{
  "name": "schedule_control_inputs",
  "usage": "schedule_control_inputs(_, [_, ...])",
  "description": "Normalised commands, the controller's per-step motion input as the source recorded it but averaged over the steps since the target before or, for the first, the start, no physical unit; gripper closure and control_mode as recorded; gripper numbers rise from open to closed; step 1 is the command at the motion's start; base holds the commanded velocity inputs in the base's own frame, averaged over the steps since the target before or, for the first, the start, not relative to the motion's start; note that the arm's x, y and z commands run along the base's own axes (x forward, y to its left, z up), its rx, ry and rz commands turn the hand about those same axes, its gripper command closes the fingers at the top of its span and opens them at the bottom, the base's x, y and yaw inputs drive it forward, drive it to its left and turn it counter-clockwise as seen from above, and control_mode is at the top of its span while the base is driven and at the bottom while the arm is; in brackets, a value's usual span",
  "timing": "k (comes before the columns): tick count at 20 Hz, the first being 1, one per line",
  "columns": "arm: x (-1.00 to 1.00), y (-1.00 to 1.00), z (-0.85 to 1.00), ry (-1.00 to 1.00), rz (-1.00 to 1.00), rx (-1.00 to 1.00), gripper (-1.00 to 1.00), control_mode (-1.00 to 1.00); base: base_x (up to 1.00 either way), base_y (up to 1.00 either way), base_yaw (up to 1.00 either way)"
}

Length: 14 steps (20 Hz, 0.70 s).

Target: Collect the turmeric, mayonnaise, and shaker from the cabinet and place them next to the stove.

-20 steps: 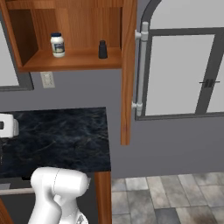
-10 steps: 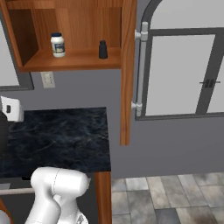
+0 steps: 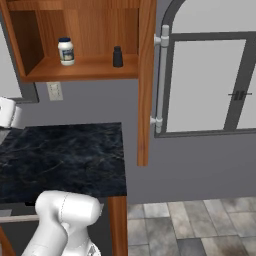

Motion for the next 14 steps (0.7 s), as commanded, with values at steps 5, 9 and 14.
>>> schedule_control_inputs(5, [-0.04, -0.16, 0.01, -0.05, -0.36, -0.08, -1.00, -1.00, 0.00, 0.00, 0.00])
schedule_control_inputs(9, [0.02, -0.51, 0.00, -0.08, -0.27, -0.14, -1.00, -1.00, 0.00, 0.00, 0.00])
schedule_control_inputs(14, [0.15, -0.69, 0.10, -0.11, -0.07, -0.13, -1.00, -1.00, 0.00, 0.00, 0.00])
